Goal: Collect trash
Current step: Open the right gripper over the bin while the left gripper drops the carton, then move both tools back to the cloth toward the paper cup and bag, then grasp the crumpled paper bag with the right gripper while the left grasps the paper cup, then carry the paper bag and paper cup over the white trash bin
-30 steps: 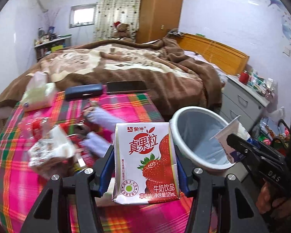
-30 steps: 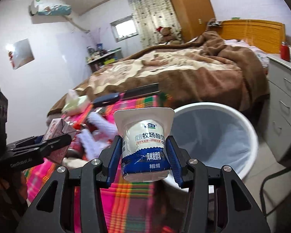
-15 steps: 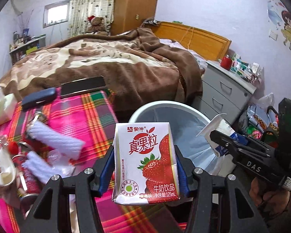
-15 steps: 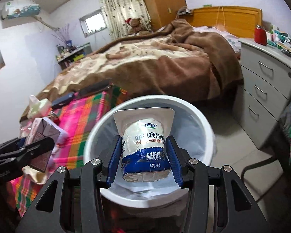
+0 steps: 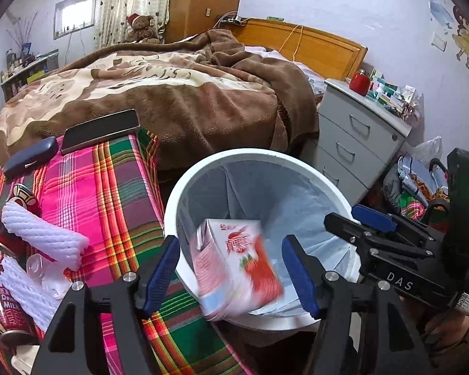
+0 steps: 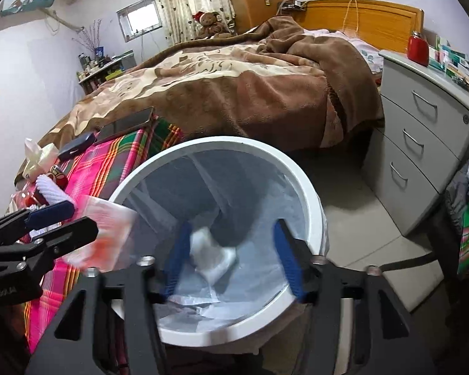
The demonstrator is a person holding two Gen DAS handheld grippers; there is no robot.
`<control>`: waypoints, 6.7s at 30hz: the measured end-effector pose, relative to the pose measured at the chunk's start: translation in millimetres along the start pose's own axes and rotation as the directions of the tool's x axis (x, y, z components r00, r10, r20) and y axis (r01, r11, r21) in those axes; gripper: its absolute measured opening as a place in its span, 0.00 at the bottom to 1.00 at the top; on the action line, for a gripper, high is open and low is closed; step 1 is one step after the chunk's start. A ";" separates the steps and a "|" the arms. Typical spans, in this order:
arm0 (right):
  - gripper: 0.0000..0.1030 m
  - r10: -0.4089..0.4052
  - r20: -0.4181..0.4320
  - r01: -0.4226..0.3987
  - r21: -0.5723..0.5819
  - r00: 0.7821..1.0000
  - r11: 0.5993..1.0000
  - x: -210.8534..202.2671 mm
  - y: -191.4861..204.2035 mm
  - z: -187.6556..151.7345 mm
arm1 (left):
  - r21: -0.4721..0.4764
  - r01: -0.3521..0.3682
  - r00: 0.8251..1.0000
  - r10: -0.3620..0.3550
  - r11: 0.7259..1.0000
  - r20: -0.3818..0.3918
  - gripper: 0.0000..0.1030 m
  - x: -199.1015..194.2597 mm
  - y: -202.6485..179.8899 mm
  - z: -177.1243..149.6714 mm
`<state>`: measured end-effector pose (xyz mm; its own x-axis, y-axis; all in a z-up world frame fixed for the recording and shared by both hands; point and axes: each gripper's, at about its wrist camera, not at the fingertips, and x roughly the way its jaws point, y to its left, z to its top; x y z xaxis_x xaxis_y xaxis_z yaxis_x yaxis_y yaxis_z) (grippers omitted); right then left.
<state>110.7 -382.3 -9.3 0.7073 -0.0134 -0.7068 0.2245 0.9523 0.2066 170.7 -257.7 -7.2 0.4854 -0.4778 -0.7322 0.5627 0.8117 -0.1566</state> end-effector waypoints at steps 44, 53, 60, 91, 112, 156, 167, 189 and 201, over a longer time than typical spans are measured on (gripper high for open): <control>0.61 0.260 0.015 -0.250 -0.232 0.965 0.940 -31.4 138.0 -45.4 | -0.220 -0.235 0.955 0.266 0.947 0.128 0.67 -150.5 145.0 -75.6; 0.61 0.343 -0.057 -0.340 -0.350 0.938 0.873 -28.5 183.3 -63.9 | -0.306 -0.299 0.931 0.346 0.904 0.114 0.67 -174.9 200.2 -96.2; 0.61 0.374 -0.114 -0.388 -0.391 0.920 0.835 -16.2 213.3 -71.6 | -0.329 -0.318 0.927 0.364 0.889 0.088 0.67 -178.9 228.2 -106.7; 0.11 0.352 -0.164 -0.388 -0.350 0.922 0.853 -16.1 222.1 -95.5 | -0.178 -0.146 0.985 0.159 0.973 0.061 0.71 -136.2 249.4 -89.6; 0.10 0.216 -0.097 -0.234 -0.253 0.971 0.939 -19.9 187.1 -88.7 | -0.166 -0.194 0.979 0.202 0.967 0.033 0.71 -127.6 193.9 -119.0; 0.08 0.375 -0.113 -0.391 -0.266 0.920 0.881 -9.7 167.6 -77.2 | -0.284 -0.155 0.986 0.165 0.946 0.011 0.39 -102.7 173.7 -126.8; 0.07 0.411 -0.062 -0.415 -0.206 0.909 0.886 -21.6 152.2 -67.5 | -0.232 -0.145 0.986 0.159 0.962 0.042 0.39 -119.8 151.4 -114.3; 0.07 0.276 0.088 -0.265 -0.116 0.957 0.957 -41.2 81.7 -34.2 | -0.065 -0.085 0.991 0.091 0.994 0.102 0.39 -103.2 72.6 -54.0; 0.07 0.175 0.090 -0.170 -0.068 0.980 0.983 -23.5 44.4 -18.1 | 0.010 -0.006 0.997 0.005 1.000 0.077 0.39 -61.3 25.0 -19.4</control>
<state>91.9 -334.2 4.2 0.7930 0.1266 -0.5960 0.0549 0.9594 0.2767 142.0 -201.6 21.0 0.5382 -0.4981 -0.6798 0.5667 0.8110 -0.1455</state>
